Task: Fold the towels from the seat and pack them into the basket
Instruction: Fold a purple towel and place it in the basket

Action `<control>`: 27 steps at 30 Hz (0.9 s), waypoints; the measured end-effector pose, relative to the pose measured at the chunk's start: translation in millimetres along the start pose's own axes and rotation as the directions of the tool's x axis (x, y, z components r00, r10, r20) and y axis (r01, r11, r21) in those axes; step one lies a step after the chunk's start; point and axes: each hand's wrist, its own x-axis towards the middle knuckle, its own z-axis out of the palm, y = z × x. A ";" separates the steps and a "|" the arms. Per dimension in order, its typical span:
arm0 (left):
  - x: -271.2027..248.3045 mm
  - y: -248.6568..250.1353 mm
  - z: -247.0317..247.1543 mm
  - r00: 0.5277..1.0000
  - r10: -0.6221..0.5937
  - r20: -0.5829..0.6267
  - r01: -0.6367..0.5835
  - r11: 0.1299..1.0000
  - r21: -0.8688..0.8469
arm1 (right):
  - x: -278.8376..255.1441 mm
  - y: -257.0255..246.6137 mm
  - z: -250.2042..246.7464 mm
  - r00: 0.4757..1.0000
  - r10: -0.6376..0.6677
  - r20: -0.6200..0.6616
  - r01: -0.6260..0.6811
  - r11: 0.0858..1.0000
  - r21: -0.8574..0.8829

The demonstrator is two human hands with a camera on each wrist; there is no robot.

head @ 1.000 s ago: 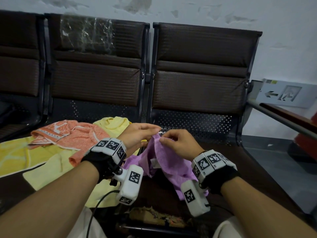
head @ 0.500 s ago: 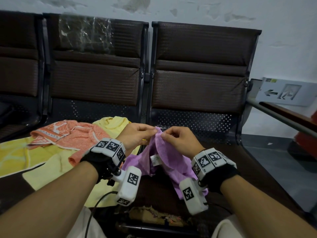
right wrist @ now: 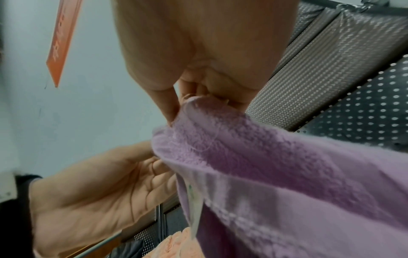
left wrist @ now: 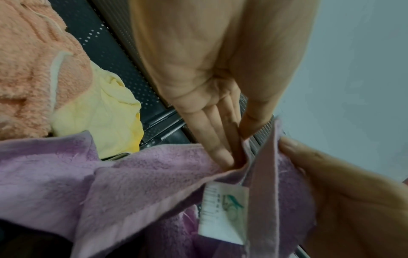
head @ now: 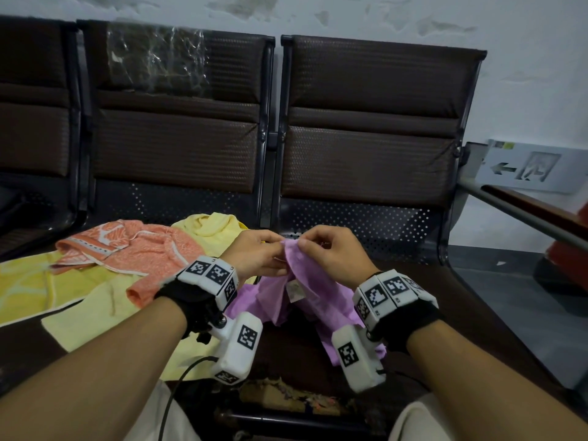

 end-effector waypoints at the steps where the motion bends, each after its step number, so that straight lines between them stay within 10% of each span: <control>1: -1.2 0.1 1.2 1.000 0.003 0.025 -0.003 1.000 0.002 | 0.2 1.2 0.4 1.000 0.012 -0.013 -0.012 1.000 -0.016; 16: -4.7 -0.3 0.8 0.988 0.083 0.127 -0.087 0.996 0.029 | 0.5 6.0 0.3 0.998 0.048 -0.044 -0.052 0.993 -0.107; 27: 11.4 6.6 -19.9 0.930 0.206 -0.304 -0.209 0.978 0.023 | -4.5 18.0 -25.7 0.978 0.040 0.204 0.045 0.916 -0.399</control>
